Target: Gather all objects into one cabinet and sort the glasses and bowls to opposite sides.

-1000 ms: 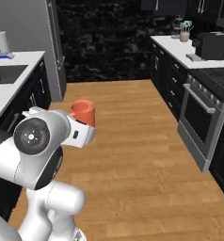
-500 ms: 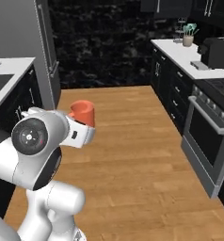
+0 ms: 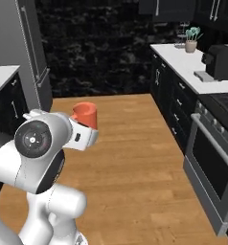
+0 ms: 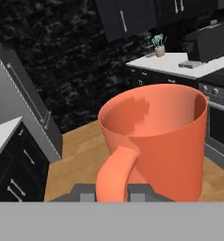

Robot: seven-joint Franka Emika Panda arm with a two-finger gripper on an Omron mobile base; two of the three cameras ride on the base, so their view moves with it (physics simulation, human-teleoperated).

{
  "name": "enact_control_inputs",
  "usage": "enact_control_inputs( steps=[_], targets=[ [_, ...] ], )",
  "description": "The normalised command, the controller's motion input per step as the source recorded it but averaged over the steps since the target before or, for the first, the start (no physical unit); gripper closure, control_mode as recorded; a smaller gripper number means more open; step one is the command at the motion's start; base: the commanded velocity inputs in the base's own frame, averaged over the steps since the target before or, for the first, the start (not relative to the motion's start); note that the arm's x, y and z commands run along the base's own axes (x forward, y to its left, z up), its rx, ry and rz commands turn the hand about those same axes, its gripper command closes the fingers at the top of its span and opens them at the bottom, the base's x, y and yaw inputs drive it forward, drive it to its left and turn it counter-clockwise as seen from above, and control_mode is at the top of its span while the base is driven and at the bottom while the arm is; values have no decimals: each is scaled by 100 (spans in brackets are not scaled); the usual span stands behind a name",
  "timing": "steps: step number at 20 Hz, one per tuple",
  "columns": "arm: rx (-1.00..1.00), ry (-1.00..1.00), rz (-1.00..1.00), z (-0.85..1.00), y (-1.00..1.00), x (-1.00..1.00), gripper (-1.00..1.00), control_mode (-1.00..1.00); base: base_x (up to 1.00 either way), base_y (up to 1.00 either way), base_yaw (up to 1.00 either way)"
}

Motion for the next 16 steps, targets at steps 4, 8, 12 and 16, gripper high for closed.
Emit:
enact_control_inputs(
  steps=[4,8,12,16],
  targets=[
    [0,0,0,0,0,0,100,100,100,-3,2],
    [0,0,0,0,0,0,100,100,100,-4,5],
    [0,0,0,0,0,0,100,100,100,-5,7],
    [0,0,0,0,0,0,100,100,100,-1,5]
  ],
)
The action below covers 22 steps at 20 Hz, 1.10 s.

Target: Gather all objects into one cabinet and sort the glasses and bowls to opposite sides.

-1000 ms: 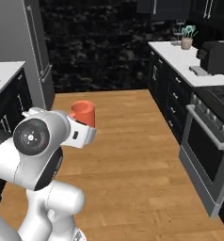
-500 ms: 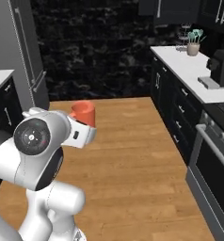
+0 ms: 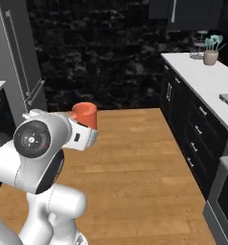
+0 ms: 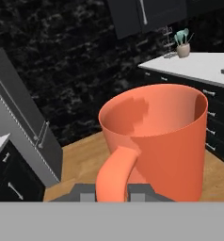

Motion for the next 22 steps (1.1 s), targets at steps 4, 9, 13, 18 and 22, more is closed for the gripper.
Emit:
enact_control_inputs(
  steps=[4,9,13,18,22],
  targets=[
    [0,0,0,0,0,0,100,100,100,0,4],
    [0,0,0,0,0,0,100,100,100,0,3],
    [0,0,0,0,0,0,100,100,100,0,0],
    [0,0,0,0,0,0,100,100,100,0,0],
    [0,0,0,0,0,0,100,100,100,0,0]
  ],
)
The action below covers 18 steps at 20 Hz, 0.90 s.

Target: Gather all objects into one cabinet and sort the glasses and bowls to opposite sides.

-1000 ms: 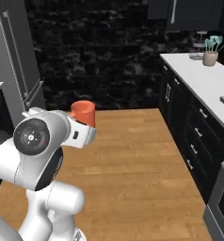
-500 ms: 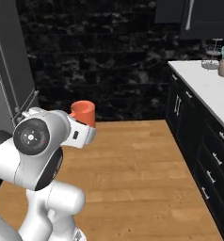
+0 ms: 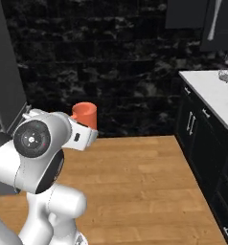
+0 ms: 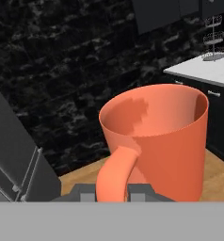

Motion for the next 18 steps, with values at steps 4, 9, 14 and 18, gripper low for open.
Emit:
enact_control_inputs(
  steps=[4,9,14,18],
  targets=[
    [0,0,0,0,0,0,100,100,100,0,0],
    [0,0,0,0,0,0,100,100,100,0,0],
    [0,0,0,0,0,0,100,100,100,0,-2],
    [0,0,0,0,0,0,100,100,100,-9,-21]
  ],
)
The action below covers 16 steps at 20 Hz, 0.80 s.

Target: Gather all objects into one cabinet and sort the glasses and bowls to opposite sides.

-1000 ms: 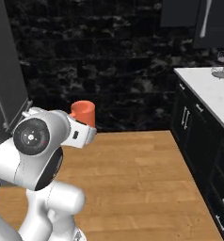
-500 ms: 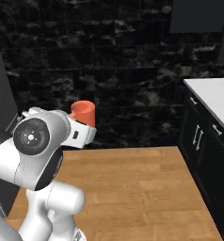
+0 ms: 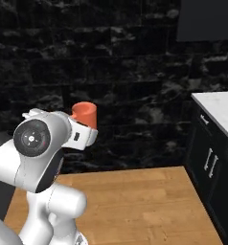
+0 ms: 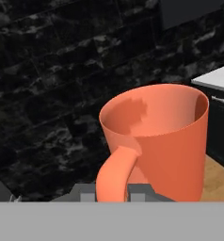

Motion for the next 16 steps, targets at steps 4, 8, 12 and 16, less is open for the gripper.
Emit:
enact_control_inputs(
  steps=[4,8,12,16],
  targets=[
    [0,0,0,0,0,0,100,100,100,-13,-43],
    [0,0,0,0,0,0,100,100,91,-3,-67],
    [0,0,0,0,0,0,100,100,79,0,-71],
    [0,0,0,0,0,0,100,100,63,3,-68]
  ],
)
